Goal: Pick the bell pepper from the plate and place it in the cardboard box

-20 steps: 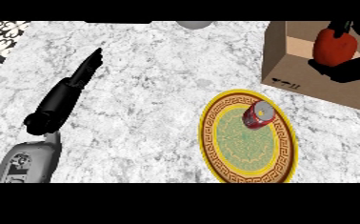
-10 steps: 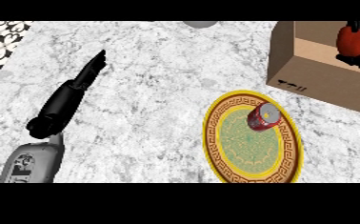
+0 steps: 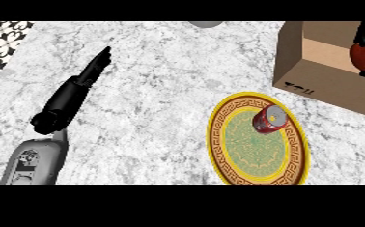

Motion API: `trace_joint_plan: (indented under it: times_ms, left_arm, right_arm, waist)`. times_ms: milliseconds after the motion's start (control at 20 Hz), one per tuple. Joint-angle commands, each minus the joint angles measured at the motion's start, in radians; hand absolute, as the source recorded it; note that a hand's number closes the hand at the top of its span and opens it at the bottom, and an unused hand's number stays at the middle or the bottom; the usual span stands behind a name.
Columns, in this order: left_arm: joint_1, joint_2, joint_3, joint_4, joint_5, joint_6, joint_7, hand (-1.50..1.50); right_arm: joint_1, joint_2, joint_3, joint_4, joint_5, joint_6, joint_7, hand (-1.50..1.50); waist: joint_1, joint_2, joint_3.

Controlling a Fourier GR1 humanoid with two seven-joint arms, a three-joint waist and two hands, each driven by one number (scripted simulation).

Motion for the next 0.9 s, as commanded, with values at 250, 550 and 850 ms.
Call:
trace_joint_plan:
  times_ms: [250,550,850]
  left_arm:
    - [0.032,0.013,0.008,0.022,-0.005,-0.009,-0.045,0.00]
    - [-0.018,-0.002,0.009,0.012,-0.003,0.006,-0.002,0.00]
    - [-0.012,-0.021,-0.006,0.029,-0.012,0.012,-0.016,0.00]
  right_arm:
    - [-0.067,-0.023,-0.018,0.190,-0.056,0.030,-0.324,-1.50]
    - [-0.134,0.077,-0.319,0.337,-0.397,0.180,-0.201,-1.50]
    - [-0.198,-0.011,-0.494,0.488,-0.567,0.264,0.029,-1.50]
  waist:
    - [0.002,0.002,0.003]
    - [-0.015,-0.004,0.006]
    - [-0.004,0.010,0.005]
